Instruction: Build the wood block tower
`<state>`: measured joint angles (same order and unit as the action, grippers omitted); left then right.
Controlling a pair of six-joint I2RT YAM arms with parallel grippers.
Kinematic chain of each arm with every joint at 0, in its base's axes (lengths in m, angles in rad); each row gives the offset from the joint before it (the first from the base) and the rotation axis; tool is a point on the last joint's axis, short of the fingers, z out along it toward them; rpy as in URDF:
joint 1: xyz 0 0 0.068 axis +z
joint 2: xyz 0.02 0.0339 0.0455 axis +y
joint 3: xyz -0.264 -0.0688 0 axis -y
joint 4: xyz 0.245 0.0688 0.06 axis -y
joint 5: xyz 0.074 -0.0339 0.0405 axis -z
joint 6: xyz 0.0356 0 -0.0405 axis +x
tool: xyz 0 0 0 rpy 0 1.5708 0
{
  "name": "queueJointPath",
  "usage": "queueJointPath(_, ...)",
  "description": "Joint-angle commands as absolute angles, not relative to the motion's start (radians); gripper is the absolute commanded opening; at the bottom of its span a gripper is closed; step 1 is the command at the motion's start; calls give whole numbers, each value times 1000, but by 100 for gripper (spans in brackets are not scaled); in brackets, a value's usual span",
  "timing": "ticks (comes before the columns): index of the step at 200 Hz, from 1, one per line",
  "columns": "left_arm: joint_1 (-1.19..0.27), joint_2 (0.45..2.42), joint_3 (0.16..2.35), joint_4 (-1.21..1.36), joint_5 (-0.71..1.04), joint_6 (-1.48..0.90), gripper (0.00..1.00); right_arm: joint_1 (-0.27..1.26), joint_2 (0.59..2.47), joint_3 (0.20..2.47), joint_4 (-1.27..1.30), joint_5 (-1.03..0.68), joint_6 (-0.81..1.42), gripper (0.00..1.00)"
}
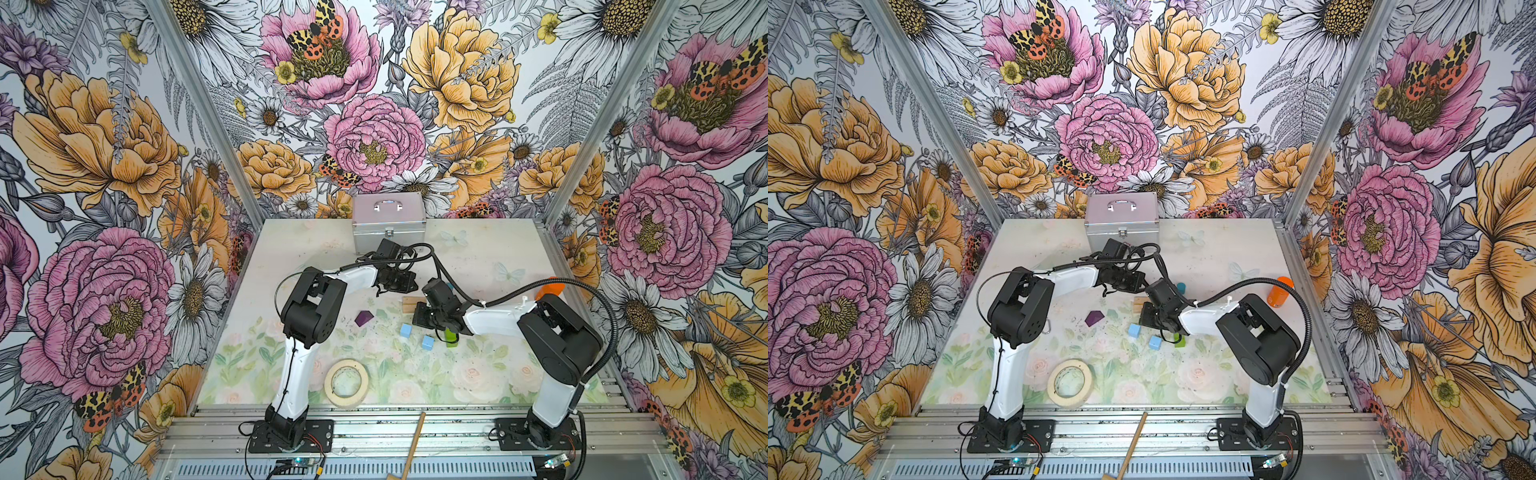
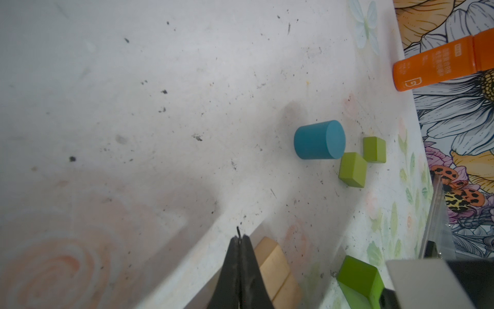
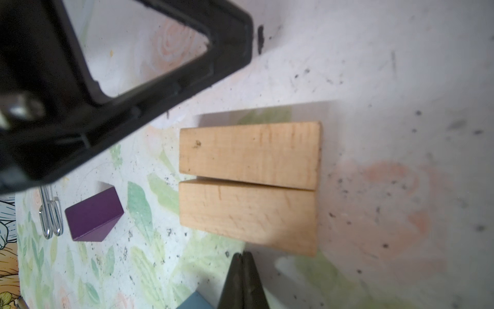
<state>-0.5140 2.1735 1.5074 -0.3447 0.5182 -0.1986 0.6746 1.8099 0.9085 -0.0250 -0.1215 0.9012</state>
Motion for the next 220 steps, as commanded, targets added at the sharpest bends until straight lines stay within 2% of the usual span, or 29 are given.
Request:
queueJointPath(1,-512,2193,1532,-350,528,-172,0,672,1848,916,-61,-116,912,0)
queueJointPath(220,-513,2193,1525,-348,528,-176,0,669,1881,935,-54,-110,931,0)
